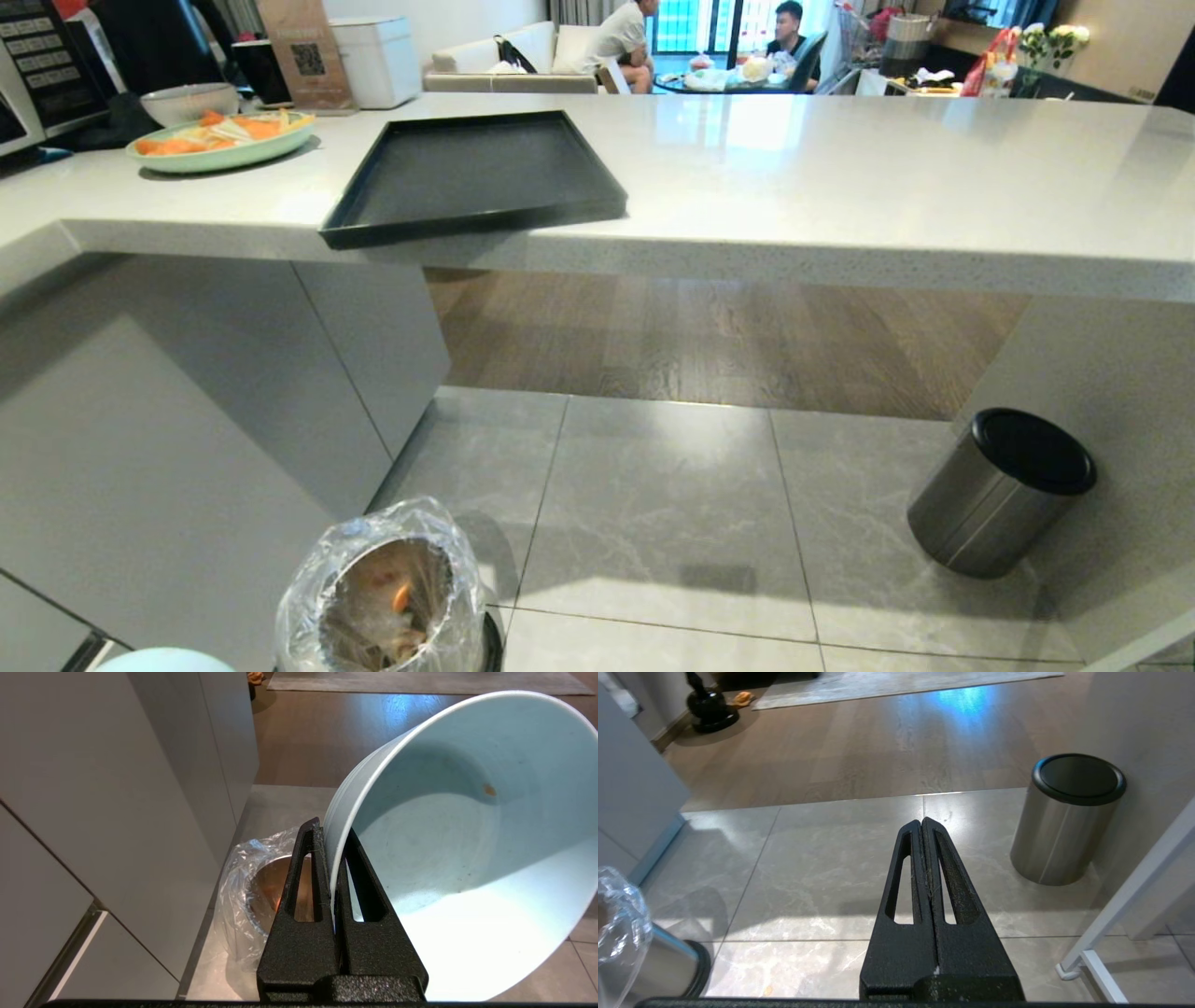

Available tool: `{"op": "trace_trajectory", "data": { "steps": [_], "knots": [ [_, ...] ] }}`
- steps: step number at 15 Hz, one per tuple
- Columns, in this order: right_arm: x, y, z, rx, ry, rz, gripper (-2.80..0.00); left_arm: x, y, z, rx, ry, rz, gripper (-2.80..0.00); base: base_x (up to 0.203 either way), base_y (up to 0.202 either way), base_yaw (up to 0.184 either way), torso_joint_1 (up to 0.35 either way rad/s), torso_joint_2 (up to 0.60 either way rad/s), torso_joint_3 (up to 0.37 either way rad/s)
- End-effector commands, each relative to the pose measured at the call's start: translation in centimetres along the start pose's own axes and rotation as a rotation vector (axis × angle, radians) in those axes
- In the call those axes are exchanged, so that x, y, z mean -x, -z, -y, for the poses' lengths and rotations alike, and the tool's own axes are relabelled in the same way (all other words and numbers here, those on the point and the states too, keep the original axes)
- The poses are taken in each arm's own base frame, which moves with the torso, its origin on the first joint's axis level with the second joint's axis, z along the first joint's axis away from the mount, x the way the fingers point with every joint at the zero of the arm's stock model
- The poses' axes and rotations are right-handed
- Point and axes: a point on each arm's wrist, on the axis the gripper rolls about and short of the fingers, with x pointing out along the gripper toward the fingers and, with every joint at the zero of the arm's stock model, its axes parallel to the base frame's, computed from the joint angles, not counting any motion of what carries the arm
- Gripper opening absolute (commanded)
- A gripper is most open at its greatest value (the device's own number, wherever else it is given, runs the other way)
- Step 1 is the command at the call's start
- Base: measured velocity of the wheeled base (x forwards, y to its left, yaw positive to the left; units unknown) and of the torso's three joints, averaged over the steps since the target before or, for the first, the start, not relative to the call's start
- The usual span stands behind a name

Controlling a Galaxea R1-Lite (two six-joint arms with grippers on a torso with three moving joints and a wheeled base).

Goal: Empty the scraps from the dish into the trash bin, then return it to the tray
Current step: Put the bowl back to the table

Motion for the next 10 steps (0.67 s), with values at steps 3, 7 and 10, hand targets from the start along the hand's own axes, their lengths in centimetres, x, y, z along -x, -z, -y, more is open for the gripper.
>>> {"op": "trace_trajectory", "data": {
  "steps": [3,7,10],
  "knots": [
    [0.00,0.01,0.00,-0.001,0.000,0.000,-2.80,0.00,0.00,0.00,0.000,0.000,0.001,-2.80,0.000,0.000,0.000,0.000,0.00,0.000],
    [-0.01,-0.01,0.00,-0.001,0.000,0.001,-2.80,0.00,0.00,0.00,0.000,0.000,0.001,-2.80,0.000,0.000,0.000,0.000,0.00,0.000],
    [0.00,-0.01,0.00,-0.001,0.000,0.002,-2.80,0.00,-0.01,0.00,0.002,0.000,0.001,-2.80,0.000,0.000,0.000,0.000,0.00,0.000]
  ]
}}
